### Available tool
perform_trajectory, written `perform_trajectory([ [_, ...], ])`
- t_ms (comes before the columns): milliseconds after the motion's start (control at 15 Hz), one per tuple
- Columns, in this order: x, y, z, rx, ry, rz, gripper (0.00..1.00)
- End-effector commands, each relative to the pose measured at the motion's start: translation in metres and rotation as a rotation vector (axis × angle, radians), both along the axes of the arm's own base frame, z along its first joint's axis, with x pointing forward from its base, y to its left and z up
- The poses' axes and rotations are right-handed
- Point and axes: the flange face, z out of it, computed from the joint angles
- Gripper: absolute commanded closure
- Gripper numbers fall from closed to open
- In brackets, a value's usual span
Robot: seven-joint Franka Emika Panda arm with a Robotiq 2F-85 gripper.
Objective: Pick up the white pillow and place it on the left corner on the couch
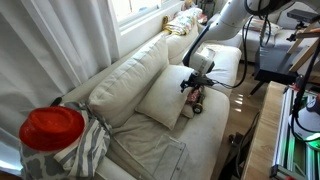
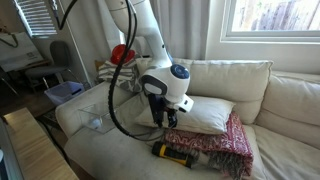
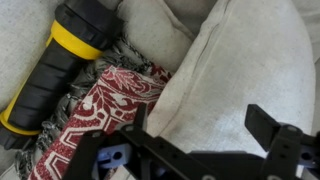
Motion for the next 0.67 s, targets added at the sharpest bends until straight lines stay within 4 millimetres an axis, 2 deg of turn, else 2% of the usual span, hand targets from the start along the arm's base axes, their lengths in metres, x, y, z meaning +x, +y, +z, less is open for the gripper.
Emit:
perform_trajectory([
  [0, -0.002, -0.008, -0.032, 0.016, 0.004, -0.046, 0.0],
  [200, -0.005, -0.02, -0.044, 0.015, 0.003, -0.095, 0.0],
  [467, 0.007, -0.016, -0.057, 0.017, -0.045, -0.203, 0.0],
  [533, 0.009, -0.013, -0.061, 0.016, -0.055, -0.223, 0.04],
  [600, 0.01, -0.011, -0.064, 0.003, -0.059, -0.248, 0.17],
])
